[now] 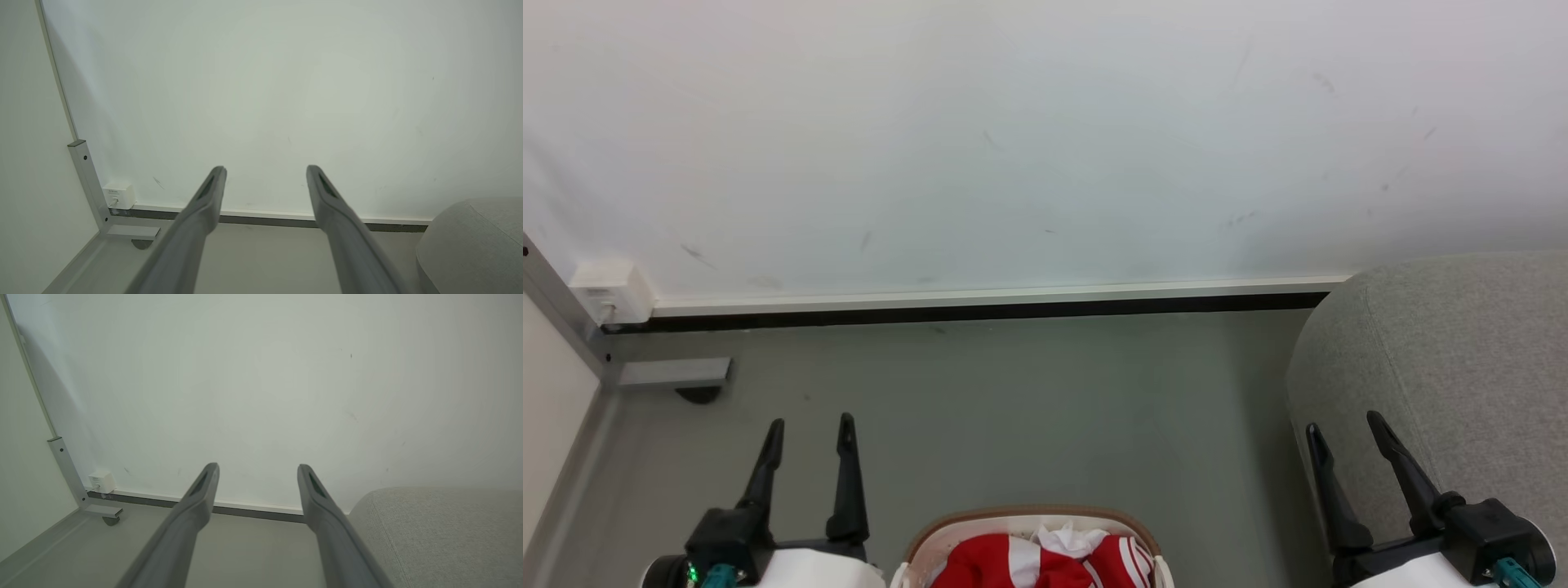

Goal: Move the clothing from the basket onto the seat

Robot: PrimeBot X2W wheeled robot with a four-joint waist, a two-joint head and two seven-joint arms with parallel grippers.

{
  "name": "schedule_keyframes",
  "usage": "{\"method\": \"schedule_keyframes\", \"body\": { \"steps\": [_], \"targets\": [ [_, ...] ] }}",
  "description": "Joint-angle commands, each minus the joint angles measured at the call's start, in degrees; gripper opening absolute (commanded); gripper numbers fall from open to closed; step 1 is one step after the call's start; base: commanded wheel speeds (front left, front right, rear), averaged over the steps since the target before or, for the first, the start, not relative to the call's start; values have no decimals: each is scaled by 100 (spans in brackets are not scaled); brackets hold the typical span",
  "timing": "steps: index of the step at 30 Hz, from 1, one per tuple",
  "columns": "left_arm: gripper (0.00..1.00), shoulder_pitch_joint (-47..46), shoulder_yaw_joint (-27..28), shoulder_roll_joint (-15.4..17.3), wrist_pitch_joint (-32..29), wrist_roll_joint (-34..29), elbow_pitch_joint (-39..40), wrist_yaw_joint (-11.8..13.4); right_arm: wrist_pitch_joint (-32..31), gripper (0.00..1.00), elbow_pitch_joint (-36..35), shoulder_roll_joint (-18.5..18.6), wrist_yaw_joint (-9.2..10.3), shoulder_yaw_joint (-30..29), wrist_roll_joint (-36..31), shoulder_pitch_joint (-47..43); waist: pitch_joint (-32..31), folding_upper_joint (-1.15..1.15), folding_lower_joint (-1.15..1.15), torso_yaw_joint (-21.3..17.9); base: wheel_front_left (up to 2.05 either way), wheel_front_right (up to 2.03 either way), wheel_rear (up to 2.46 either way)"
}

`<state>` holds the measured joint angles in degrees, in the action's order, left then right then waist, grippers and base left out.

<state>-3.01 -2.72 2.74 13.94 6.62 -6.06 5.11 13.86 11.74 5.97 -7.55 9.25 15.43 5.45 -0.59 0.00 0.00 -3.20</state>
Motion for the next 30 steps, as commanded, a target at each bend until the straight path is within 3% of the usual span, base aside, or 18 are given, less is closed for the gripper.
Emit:
{"method": "schedule_keyframes", "body": {
  "steps": [1, 10, 30],
  "targets": [
    [100, 50, -13, 41, 47, -191, 40, 24, 53, 100, -5, 62, 11, 21, -151, 32, -3, 0, 0, -5, 0, 0, 0],
    [100, 58, -30, 39, 127, -526, 48, 71, 140, 100, -25, 58, 12, 54, -417, 27, -11, 0, 0, -29, 0, 0, 0],
    [100, 53, -37, 30, 124, -447, -13, 22, 137, 100, 38, 104, 12, 126, -325, 123, 17, 0, 0, -82, 0, 0, 0]
  ]
}}
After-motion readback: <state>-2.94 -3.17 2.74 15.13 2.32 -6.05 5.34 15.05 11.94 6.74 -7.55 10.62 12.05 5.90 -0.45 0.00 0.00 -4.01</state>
